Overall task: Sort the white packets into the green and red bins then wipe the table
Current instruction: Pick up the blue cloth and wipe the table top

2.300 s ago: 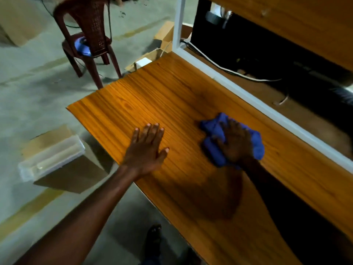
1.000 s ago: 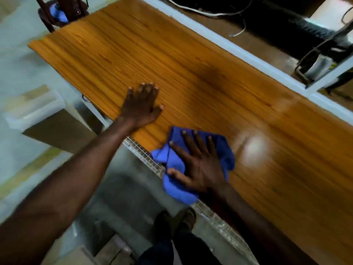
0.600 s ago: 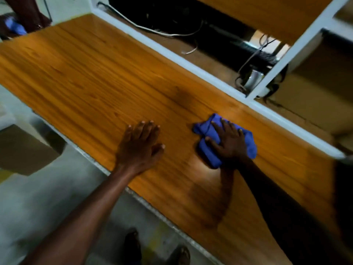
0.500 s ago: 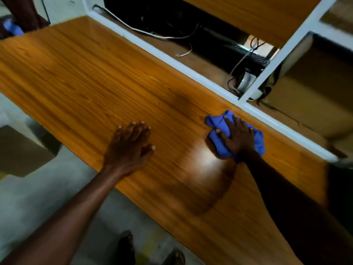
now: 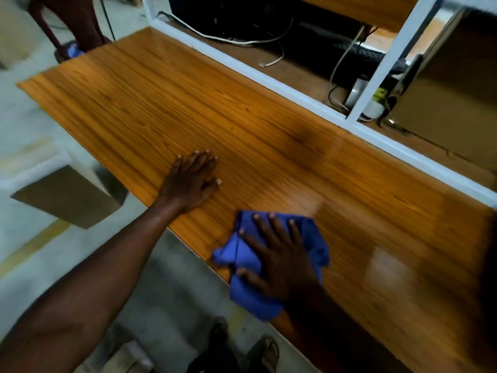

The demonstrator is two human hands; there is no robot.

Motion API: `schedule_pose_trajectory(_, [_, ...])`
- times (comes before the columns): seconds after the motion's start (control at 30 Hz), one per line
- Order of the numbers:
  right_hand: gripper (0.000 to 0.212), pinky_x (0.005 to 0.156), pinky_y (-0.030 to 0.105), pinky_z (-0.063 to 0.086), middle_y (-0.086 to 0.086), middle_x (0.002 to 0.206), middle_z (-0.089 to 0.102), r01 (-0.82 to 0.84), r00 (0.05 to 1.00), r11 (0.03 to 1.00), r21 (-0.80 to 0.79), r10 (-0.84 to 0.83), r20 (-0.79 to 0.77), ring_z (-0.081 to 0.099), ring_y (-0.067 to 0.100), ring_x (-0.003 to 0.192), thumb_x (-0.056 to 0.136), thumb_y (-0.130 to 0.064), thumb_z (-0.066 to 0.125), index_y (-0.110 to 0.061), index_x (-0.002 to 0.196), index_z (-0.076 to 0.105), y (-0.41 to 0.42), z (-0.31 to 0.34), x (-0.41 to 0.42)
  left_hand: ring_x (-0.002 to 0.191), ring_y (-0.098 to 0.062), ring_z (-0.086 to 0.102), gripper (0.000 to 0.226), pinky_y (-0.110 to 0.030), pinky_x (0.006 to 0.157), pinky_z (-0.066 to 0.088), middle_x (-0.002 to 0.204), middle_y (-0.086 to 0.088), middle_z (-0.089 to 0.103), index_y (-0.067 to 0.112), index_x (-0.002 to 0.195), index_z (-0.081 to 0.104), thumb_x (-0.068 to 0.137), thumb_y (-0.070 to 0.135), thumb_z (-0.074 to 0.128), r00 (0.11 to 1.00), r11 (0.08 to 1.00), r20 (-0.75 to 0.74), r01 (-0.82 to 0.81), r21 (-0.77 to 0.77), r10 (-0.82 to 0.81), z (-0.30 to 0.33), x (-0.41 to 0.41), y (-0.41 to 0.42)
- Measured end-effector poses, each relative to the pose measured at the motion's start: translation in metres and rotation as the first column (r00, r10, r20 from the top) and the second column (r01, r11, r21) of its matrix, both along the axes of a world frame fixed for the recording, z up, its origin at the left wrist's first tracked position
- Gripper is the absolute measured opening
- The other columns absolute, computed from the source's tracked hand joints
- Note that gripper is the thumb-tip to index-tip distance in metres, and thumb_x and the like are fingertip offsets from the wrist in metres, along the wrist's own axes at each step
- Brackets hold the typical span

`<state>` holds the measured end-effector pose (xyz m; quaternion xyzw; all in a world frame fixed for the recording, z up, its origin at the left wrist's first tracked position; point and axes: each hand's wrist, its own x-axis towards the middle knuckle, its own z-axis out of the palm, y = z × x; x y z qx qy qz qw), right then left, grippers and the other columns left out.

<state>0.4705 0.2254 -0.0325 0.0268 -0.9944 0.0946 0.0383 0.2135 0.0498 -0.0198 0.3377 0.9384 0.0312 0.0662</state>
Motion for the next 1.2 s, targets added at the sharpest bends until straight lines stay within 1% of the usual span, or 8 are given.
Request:
schedule_pose_trajectory(0.1, [0.073, 0.116, 0.063, 0.022, 0.003, 0.162, 0.034, -0.028, 0.999, 0.999, 0.029, 0.027, 0.031, 0.030, 0.035, 0.149, 0.090, -0.079, 0.032, -0.039, 0.149, 0.043, 0.015, 0.002, 0.008, 0.154, -0.018, 0.002, 0.080, -0.053, 0.123, 0.006, 0.168, 0.005, 0.006, 0.033, 0.158, 0.010, 0.088, 0.072, 0.009, 1.000, 1.000, -0.008, 0.002, 0.005, -0.002, 0.000, 0.001, 0.001])
schedule_pose_trajectory(0.2, [0.074, 0.115, 0.065, 0.024, 0.008, 0.161, 0.035, 0.186, 0.976, 0.981, 0.054, -0.190, 0.102, 0.034, 0.037, 0.146, 0.089, -0.077, 0.032, -0.035, 0.150, 0.043, 0.086, 0.006, -0.017, 0.154, -0.021, 0.002, 0.081, -0.053, 0.123, 0.005, 0.168, 0.004, 0.006, 0.032, 0.158, 0.009, 0.088, 0.072, 0.008, 1.000, 1.000, -0.021, 0.022, 0.018, -0.022, -0.005, -0.001, 0.000])
schedule_pose_trajectory(0.4, [0.098, 0.118, 0.066, 0.013, 0.009, 0.167, 0.019, 0.652, 0.738, 0.756, 0.051, -0.649, 0.187, 0.019, 0.036, 0.152, 0.074, -0.087, 0.008, -0.037, 0.156, 0.027, 0.243, 0.013, -0.045, 0.154, -0.027, -0.001, 0.093, -0.051, 0.124, 0.005, 0.168, -0.009, 0.002, 0.014, 0.159, 0.005, 0.088, 0.073, 0.009, 0.998, 0.999, 0.058, -0.028, -0.017, 0.029, 0.002, 0.047, 0.031])
schedule_pose_trajectory(0.57, [0.104, 0.116, 0.068, 0.017, 0.014, 0.162, 0.026, 0.782, 0.605, 0.619, 0.066, -0.781, 0.154, 0.024, 0.041, 0.147, 0.072, -0.091, 0.010, -0.030, 0.153, 0.030, 0.299, 0.022, -0.043, 0.154, -0.021, -0.009, 0.090, -0.051, 0.123, -0.002, 0.168, -0.007, -0.003, 0.012, 0.159, 0.002, 0.092, 0.071, 0.017, 0.997, 0.999, 0.054, 0.045, 0.012, -0.046, -0.002, 0.130, 0.074])
schedule_pose_trajectory(0.67, [0.100, 0.115, 0.070, 0.014, 0.014, 0.164, 0.023, 0.724, 0.673, 0.688, 0.047, -0.720, 0.167, 0.021, 0.040, 0.149, 0.075, -0.087, 0.013, -0.029, 0.155, 0.030, 0.251, 0.015, -0.029, 0.154, -0.021, -0.009, 0.089, -0.051, 0.123, -0.004, 0.168, -0.008, -0.004, 0.011, 0.159, 0.001, 0.094, 0.070, 0.019, 0.997, 0.998, 0.041, 0.064, -0.005, -0.064, -0.005, 0.136, 0.078])
schedule_pose_trajectory(0.83, [0.078, 0.115, 0.068, 0.020, 0.012, 0.163, 0.029, 0.340, 0.939, 0.940, 0.008, -0.340, 0.043, 0.027, 0.042, 0.149, 0.090, -0.074, 0.035, -0.030, 0.154, 0.036, 0.079, -0.002, 0.067, 0.155, -0.022, -0.004, 0.090, -0.050, 0.124, -0.001, 0.168, -0.009, 0.001, 0.011, 0.159, 0.004, 0.092, 0.070, 0.018, 0.997, 0.997, 0.017, 0.077, 0.000, -0.077, -0.007, 0.134, 0.080])
schedule_pose_trajectory(1.0, [0.074, 0.120, 0.064, 0.016, 0.000, 0.167, 0.019, 0.055, 0.997, 0.998, -0.018, -0.054, 0.052, 0.011, 0.034, 0.155, 0.092, -0.078, 0.033, -0.039, 0.155, 0.031, 0.024, -0.003, 0.159, 0.155, -0.024, -0.003, 0.087, -0.050, 0.124, 0.000, 0.168, -0.009, 0.000, 0.010, 0.158, 0.003, 0.095, 0.068, 0.015, 1.000, 0.999, 0.017, 0.027, -0.037, -0.027, -0.005, 0.151, 0.088])
schedule_pose_trajectory(1.2, [0.072, 0.117, 0.064, 0.017, 0.007, 0.163, 0.030, 0.497, 0.863, 0.867, 0.014, -0.497, 0.089, 0.026, 0.039, 0.148, 0.092, -0.075, 0.032, -0.036, 0.152, 0.037, 0.158, -0.001, 0.125, 0.153, -0.028, 0.012, 0.088, -0.056, 0.122, 0.008, 0.166, -0.011, 0.017, 0.011, 0.157, 0.017, 0.091, 0.068, 0.014, 0.999, 0.993, -0.016, 0.043, 0.112, -0.042, -0.021, 0.230, 0.114])
